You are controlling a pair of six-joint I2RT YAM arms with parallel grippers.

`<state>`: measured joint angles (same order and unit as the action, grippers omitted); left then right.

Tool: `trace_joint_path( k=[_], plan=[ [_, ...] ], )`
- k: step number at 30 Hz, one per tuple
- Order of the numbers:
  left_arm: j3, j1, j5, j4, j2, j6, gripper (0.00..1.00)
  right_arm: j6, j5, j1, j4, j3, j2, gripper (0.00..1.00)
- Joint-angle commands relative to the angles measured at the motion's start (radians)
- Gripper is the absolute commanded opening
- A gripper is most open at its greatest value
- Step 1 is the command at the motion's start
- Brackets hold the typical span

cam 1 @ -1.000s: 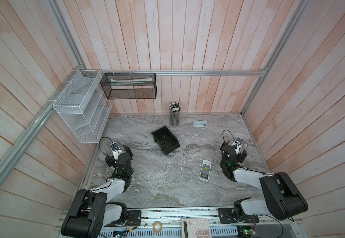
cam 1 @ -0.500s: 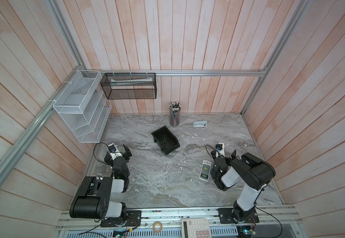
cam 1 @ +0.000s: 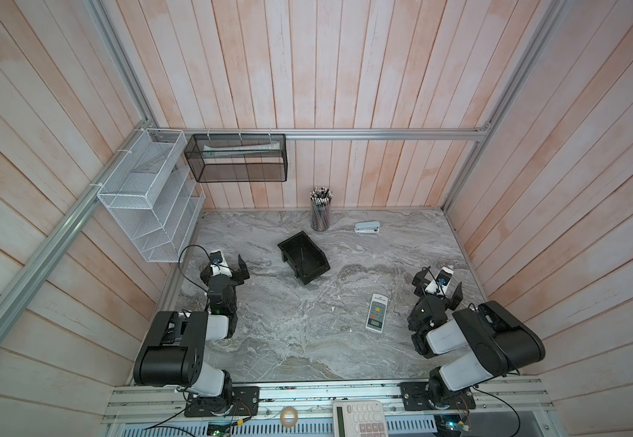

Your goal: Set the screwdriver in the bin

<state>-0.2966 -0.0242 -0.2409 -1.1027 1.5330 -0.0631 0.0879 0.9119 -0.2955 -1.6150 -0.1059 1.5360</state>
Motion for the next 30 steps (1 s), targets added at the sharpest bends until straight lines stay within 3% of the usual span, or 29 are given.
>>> trace_joint_path(
  k=[1,3,5,10,13,14,16,17,19,20,30],
  plan=[
    [0.014,0.006,0.053,0.01,-0.001,0.014,1.0,-0.051,-0.096,0.019,0.046,-0.008,-0.018,1.0],
    [0.034,0.005,0.044,-0.09,0.031,0.023,1.0,-0.035,-0.154,0.021,0.047,-0.001,-0.019,0.99],
    [0.021,0.004,0.047,-0.017,0.004,0.02,1.0,-0.004,-0.225,0.022,0.019,0.006,-0.008,0.99],
    [0.022,0.004,0.044,-0.028,0.007,0.021,1.0,-0.023,-0.326,0.053,0.032,0.018,-0.02,0.99],
    [0.023,0.001,0.04,-0.034,0.009,0.024,1.0,-0.092,-0.513,0.151,0.053,0.022,0.008,0.99],
    [0.026,-0.001,0.037,-0.04,0.011,0.026,1.0,-0.075,-0.498,0.161,-0.002,0.0,0.058,0.98],
    [0.027,-0.002,0.036,-0.039,0.009,0.027,1.0,-0.122,-0.549,0.18,0.224,-0.055,-0.003,0.98],
    [0.027,-0.005,0.032,-0.042,0.012,0.029,1.0,-0.101,-0.559,0.188,0.152,-0.054,0.033,0.98],
    [0.028,-0.006,0.032,-0.041,0.009,0.028,1.0,-0.142,-0.566,0.201,0.296,-0.1,0.005,0.98],
    [0.026,-0.006,0.031,-0.04,0.011,0.028,1.0,-0.132,-0.579,0.21,0.238,-0.086,0.022,0.98],
    [0.028,-0.006,0.031,-0.043,0.012,0.03,1.0,-0.143,-0.583,0.217,0.27,-0.094,0.013,0.98]
  ],
)
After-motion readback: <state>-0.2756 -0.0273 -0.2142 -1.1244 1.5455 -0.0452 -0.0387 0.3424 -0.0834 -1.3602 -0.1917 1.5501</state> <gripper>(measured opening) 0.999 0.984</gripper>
